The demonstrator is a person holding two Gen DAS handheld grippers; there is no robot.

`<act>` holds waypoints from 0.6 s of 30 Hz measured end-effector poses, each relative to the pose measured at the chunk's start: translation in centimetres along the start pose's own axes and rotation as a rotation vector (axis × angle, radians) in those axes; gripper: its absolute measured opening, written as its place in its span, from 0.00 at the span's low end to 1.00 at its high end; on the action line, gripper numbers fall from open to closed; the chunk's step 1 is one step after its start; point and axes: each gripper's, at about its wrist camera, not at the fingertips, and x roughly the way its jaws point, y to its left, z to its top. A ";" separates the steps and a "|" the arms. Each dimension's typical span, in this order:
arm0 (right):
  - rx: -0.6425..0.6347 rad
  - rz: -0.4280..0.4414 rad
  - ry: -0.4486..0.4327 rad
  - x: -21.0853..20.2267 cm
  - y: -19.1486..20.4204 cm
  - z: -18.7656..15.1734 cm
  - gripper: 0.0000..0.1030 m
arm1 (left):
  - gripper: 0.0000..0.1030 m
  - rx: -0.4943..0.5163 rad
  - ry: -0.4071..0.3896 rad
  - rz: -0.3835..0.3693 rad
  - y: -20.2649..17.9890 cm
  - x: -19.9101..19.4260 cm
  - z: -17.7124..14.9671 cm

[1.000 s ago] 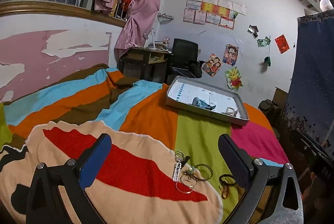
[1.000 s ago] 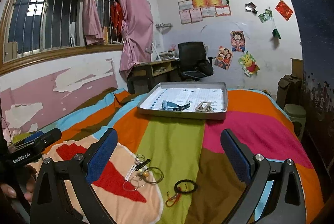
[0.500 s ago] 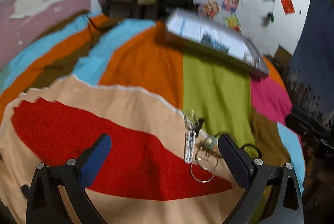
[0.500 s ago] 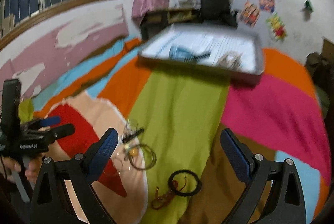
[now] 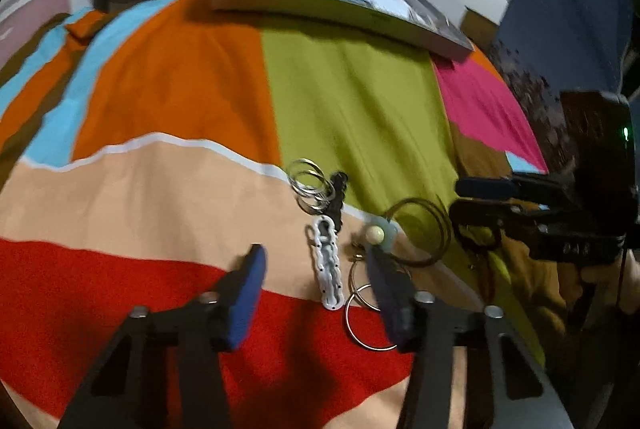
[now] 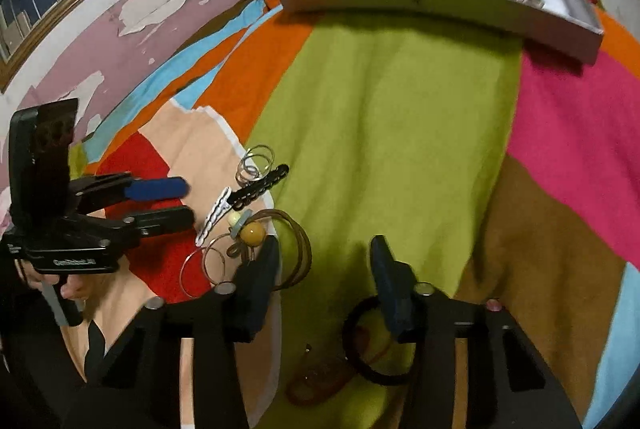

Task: Organize jewelry
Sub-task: 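Grasp the white plastic keychain piece with the left tool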

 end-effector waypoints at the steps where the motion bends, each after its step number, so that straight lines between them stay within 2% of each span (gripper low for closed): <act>1: -0.001 0.003 0.005 0.3 0.0 0.0 0.34 | 0.37 0.004 0.018 -0.012 0.0 0.6 0.1; 3: -0.005 0.012 0.019 1.0 0.0 0.0 0.33 | 0.32 0.010 0.043 -0.018 0.0 1.4 0.2; 5: -0.009 0.019 0.031 1.5 0.1 0.0 0.26 | 0.29 0.008 0.056 -0.033 0.1 2.0 0.4; 7: -0.004 0.030 0.044 2.0 0.3 0.0 0.26 | 0.18 0.006 0.071 -0.033 0.2 2.4 0.7; 9: 0.003 0.041 0.060 2.4 0.4 0.0 0.22 | 0.13 -0.007 0.087 -0.037 0.4 2.7 0.8; 13: 0.006 0.035 0.077 3.2 0.7 -0.2 0.03 | 0.13 -0.020 0.102 -0.034 0.3 2.9 0.8; 18: -0.030 0.019 -0.003 1.3 1.4 0.4 0.03 | 0.12 -0.085 0.093 -0.030 0.3 1.7 0.9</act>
